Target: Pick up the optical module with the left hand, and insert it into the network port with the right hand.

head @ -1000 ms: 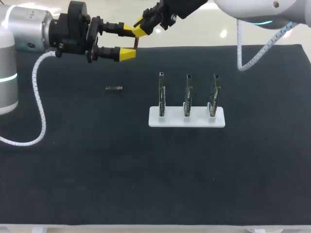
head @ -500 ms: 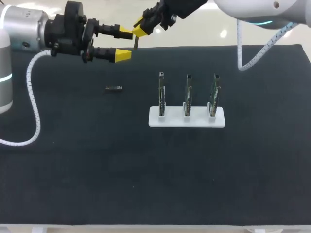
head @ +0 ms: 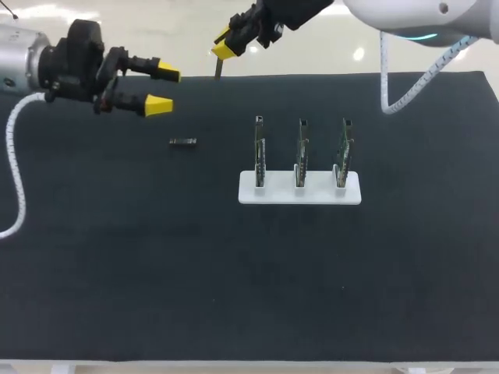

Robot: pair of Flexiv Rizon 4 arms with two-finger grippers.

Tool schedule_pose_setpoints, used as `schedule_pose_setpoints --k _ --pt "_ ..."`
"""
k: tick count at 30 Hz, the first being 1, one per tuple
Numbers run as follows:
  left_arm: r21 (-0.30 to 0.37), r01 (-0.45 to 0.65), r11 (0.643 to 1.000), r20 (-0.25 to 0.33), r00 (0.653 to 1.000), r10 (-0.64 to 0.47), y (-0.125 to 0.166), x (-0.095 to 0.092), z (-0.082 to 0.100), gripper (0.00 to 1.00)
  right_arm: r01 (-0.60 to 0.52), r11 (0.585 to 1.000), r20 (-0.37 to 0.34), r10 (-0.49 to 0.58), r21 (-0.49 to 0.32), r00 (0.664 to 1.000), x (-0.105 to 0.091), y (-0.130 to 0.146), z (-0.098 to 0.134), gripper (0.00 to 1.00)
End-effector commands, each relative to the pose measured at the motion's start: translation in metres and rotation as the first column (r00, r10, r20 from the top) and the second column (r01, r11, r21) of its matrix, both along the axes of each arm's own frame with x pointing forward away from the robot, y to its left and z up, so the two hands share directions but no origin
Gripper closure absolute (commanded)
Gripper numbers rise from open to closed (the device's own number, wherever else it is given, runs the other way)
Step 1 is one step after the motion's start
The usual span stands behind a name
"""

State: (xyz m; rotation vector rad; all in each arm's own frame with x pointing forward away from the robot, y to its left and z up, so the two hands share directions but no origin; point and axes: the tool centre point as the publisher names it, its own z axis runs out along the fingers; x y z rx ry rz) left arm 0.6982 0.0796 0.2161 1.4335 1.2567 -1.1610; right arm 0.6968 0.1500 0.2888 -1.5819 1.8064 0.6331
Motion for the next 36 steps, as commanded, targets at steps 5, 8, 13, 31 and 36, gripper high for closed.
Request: schedule_pose_setpoints --k 5,8,13,31,36 --pt "0.006 0.023 1.000 -0.018 1.000 -0.023 0.020 0.007 -0.006 0.00 0.002 1.000 0.001 -0.002 0.000 1.000 -0.001 0.000 0.000 1.00" --pt "0.016 0.021 1.000 -0.016 1.000 -0.021 0.023 0.008 -0.006 0.00 0.002 1.000 0.001 -0.002 0.000 1.000 -0.001 0.000 0.000 1.00" --pt "0.022 0.027 0.999 -0.008 1.000 -0.027 0.023 0.008 -0.006 0.00 0.002 1.000 0.001 -0.002 0.000 1.000 -0.001 0.000 0.000 1.00" --pt "0.022 0.027 0.999 -0.008 1.000 -0.027 0.023 0.008 -0.006 0.00 -0.011 1.000 -0.008 0.011 -0.016 1.000 0.005 -0.012 -0.009 1.00" --pt "0.022 0.027 0.999 -0.008 1.000 -0.027 0.023 0.008 -0.006 0.00 -0.039 0.999 0.004 0.039 0.009 0.999 0.011 -0.030 -0.019 1.00"
